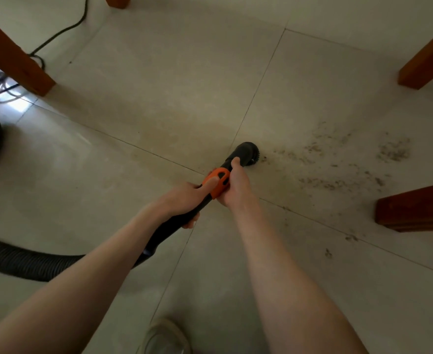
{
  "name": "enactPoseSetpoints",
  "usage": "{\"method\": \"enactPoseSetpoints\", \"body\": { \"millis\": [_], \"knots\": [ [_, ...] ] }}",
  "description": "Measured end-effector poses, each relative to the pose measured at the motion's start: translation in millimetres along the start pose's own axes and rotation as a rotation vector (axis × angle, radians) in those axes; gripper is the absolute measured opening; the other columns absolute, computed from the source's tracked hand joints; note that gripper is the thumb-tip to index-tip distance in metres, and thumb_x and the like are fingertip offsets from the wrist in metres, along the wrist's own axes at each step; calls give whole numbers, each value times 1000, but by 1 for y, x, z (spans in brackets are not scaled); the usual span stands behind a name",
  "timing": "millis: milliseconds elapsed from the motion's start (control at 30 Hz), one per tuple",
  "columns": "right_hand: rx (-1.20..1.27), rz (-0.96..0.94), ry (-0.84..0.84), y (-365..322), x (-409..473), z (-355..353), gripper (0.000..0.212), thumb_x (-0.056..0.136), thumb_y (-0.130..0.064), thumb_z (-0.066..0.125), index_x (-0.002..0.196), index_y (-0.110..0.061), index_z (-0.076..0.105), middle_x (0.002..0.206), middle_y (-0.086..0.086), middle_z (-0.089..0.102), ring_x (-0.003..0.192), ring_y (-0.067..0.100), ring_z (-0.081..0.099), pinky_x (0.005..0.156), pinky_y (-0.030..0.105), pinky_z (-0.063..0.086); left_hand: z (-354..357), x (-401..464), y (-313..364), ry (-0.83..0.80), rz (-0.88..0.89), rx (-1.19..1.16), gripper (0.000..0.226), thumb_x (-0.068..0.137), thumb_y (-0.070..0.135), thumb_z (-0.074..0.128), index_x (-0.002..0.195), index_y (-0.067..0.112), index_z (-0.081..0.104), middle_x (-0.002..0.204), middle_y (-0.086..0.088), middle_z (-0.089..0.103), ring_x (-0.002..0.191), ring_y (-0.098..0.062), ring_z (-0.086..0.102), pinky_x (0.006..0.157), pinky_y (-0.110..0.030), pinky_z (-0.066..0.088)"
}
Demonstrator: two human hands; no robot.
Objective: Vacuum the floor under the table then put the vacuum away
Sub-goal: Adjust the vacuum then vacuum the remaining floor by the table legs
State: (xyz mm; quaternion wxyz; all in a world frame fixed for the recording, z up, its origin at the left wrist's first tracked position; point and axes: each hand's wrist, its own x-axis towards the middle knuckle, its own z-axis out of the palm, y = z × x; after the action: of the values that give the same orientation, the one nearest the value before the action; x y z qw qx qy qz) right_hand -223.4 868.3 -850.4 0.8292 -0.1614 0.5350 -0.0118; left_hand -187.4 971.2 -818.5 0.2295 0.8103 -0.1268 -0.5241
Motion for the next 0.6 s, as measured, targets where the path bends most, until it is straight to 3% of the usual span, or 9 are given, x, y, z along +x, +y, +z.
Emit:
{"method": "enactPoseSetpoints", "body": {
  "millis": [267, 600],
  "knots": [
    [50, -17, 36, -23, 2, -17, 46, 93, -50, 49, 114, -9, 46, 67, 8, 53, 56, 18, 52, 50, 30, 45, 16, 11, 25, -16, 1, 40, 65, 90, 65, 32, 77, 4, 52, 54, -7, 55, 39, -18, 52, 44, -24, 46],
    [-50, -53, 26, -20, 7, -14, 48, 95, -48, 46, 120, -7, 47, 69, 9, 55, 58, 19, 54, 55, 31, 49, 16, 11, 19, 27, -3, 7, 63, 90, 65, 34, 75, 5, 50, 52, -7, 55, 35, -16, 51, 42, -23, 45]
  ]
}}
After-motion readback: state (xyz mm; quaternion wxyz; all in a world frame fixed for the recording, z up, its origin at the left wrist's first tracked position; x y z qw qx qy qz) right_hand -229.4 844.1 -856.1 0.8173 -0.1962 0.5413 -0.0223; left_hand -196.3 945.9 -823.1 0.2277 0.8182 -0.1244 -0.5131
